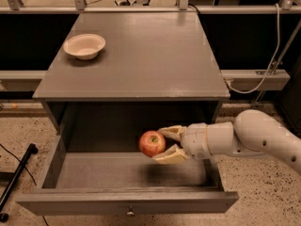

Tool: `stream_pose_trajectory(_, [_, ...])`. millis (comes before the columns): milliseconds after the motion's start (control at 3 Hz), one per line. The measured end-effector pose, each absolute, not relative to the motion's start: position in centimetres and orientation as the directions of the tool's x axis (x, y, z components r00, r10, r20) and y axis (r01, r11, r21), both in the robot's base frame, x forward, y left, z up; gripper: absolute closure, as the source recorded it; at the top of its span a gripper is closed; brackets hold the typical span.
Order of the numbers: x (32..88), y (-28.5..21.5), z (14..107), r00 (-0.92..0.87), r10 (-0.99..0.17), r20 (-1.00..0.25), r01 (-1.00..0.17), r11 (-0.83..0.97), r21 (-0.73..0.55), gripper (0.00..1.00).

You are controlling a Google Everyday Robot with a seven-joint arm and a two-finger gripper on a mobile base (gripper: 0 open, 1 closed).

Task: Place apple into top drawer

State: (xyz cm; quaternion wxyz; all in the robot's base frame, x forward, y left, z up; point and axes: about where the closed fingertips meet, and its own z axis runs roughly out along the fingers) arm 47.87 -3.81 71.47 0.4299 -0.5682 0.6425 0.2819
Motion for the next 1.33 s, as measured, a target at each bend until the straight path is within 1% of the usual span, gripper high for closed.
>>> stream_pose_trajectory(333, [48.5,-2.9,67.8,0.02,-0.569,-0.822,-0.973,0.178,-0.147,0.75])
stream_pose_trajectory(667, [48.8,-2.1,65.4,0.006,-0.601,-0.799,-0.978,0.163,-0.13,0.51])
stream_pose_trajectory(1000, [48.8,-1.1,63.9,0.004,-0.623,-0.782,-0.987,0.125,-0.105,0.21])
stream_pose_trajectory(1333, [48.6,-0.6,63.2,0.004,-0.636,-0.772,-0.992,0.097,-0.085,0.01])
